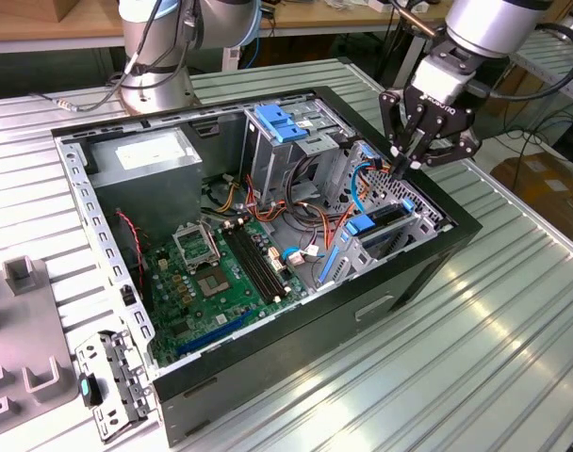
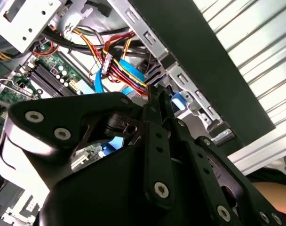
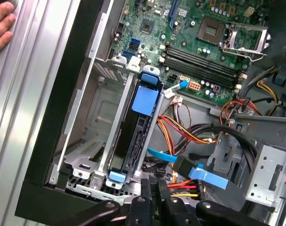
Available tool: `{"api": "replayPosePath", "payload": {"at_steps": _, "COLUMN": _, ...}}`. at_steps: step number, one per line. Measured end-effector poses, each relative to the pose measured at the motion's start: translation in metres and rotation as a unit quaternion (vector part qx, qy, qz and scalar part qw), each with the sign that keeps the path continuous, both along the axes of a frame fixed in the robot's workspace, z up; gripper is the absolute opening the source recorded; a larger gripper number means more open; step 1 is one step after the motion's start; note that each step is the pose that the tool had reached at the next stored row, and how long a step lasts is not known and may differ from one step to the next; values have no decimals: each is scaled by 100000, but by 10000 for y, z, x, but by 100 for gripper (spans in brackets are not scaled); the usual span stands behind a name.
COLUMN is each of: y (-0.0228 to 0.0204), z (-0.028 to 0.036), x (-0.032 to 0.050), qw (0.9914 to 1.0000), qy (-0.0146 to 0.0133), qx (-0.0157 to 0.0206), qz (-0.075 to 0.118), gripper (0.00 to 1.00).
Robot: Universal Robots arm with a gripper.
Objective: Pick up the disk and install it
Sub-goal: 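Insert the first disk wire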
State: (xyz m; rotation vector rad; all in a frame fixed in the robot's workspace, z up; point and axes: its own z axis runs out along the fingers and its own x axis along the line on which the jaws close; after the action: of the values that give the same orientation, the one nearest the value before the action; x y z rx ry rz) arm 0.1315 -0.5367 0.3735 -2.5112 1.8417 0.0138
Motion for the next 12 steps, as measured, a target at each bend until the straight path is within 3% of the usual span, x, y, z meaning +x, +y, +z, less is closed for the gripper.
{"api": "replayPosePath", "payload": {"at_steps": 5, "y": 1, "z": -9, "x": -2, "qw": 99929, "qy": -1, "qx": -6, "qz": -3761, "gripper": 17}}
{"api": "replayPosePath", "payload": {"at_steps": 12, "y": 1, "z": -9, "x": -9, "qw": 99915, "qy": -2, "qx": -4, "qz": -4111, "gripper": 17}}
